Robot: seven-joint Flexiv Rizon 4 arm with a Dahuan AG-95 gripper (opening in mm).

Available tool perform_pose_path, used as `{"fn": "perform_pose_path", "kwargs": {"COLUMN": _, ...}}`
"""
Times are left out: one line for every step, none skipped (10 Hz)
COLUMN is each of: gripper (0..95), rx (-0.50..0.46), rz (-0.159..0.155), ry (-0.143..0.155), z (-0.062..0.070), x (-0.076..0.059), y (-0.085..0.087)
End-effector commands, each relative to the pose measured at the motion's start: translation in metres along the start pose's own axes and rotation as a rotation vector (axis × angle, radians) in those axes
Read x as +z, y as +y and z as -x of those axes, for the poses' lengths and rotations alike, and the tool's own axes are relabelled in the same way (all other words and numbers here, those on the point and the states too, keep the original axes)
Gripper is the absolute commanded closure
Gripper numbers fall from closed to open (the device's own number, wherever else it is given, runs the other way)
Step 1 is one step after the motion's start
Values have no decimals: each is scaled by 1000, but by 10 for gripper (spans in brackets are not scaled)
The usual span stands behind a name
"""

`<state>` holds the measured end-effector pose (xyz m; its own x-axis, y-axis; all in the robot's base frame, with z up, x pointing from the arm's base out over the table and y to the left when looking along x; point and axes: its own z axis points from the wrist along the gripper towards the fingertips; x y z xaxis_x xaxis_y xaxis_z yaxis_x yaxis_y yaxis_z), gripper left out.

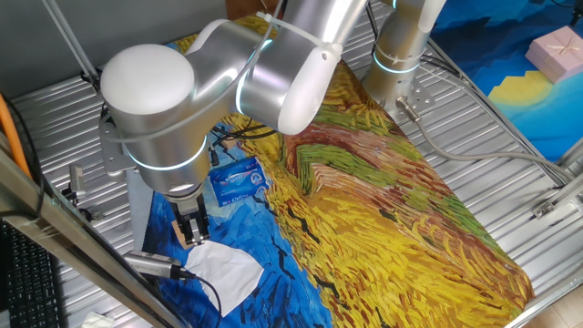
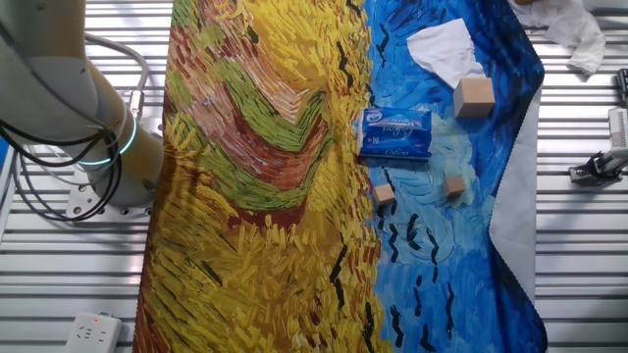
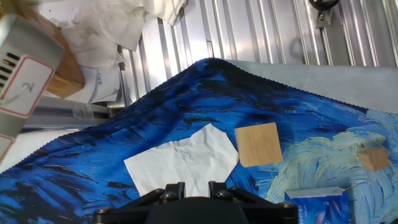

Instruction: Pull out a napkin

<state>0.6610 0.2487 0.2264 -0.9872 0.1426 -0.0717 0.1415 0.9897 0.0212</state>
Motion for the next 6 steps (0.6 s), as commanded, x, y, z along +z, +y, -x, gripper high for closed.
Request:
{"fn": "perform_pose_path", "kwargs": {"gripper": 760, "rx": -6, "rz": -4, "ry": 2, "z": 0, "x": 0, "y": 0}}
{"fn": "perform_pose_path", "kwargs": {"gripper": 760, "rx": -16, "rz": -11, "ry": 0, "z": 0, "x": 0, "y": 0}}
{"fn": "perform_pose_path", "kwargs": {"gripper": 760, "rx": -16, "rz": -17, "ry": -4, "z": 0, "x": 0, "y": 0}}
{"fn": "perform_pose_path", "kwargs": {"gripper": 950, "rx": -5, "rz": -19, "ry": -4, "z": 0, "x": 0, "y": 0}}
{"fn": "perform_pose_path", "kwargs": {"gripper": 950, "rx": -3, "rz": -19, "ry": -4, "z": 0, "x": 0, "y": 0}}
{"fn": "perform_pose_path", "kwargs": {"gripper": 950, "rx": 4, "rz": -20, "ry": -2, "z": 0, "x": 0, "y": 0}}
